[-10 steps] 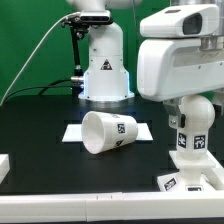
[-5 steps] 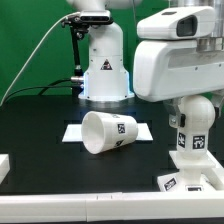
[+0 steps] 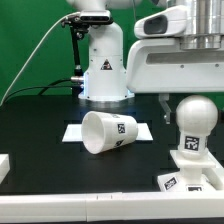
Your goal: Assemble lamp
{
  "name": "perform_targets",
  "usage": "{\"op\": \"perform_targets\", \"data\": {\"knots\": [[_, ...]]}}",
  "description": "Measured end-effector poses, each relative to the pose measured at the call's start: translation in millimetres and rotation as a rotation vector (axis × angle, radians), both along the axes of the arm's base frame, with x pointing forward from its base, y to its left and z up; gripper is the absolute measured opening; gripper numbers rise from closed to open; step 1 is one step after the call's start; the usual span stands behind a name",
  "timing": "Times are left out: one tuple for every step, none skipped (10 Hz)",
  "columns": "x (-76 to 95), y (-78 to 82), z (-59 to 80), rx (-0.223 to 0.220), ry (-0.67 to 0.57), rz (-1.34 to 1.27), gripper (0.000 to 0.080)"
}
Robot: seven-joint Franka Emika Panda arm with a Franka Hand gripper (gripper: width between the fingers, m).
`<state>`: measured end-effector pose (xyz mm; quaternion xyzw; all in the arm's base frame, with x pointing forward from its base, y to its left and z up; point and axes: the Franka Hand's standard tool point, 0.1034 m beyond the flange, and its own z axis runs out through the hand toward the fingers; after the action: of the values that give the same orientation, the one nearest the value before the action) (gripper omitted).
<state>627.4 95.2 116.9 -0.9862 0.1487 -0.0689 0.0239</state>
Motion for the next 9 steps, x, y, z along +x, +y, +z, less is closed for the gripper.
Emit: {"op": "perform_targets", "data": {"knots": [[2.6, -6.2, 0.2, 0.049, -0.028, -0.133, 0.0574], [1.2, -4.8, 0.1, 0.047, -0.023, -0.139, 0.0574], [1.2, -6.7, 0.0, 0.062, -0.019, -0.226, 0.0574], [1.1, -7.7, -0.1, 0.071, -0.016, -0.292, 0.0574], [1.2, -8.7, 0.0, 0.08, -0.014, -0.351, 0.0574], [-1.1, -9.3, -0.3, 0.103, -0.007, -0.514, 0.0574], [-3.9, -9.3, -1.2, 0.15, 0.011, -0.736, 0.0574], [-6.2, -5.4, -3.0, 0.215, 0.042, -0.986, 0.0574], [-6.2, -3.1, -3.2, 0.264, 0.066, -1.125, 0.0574]]}}
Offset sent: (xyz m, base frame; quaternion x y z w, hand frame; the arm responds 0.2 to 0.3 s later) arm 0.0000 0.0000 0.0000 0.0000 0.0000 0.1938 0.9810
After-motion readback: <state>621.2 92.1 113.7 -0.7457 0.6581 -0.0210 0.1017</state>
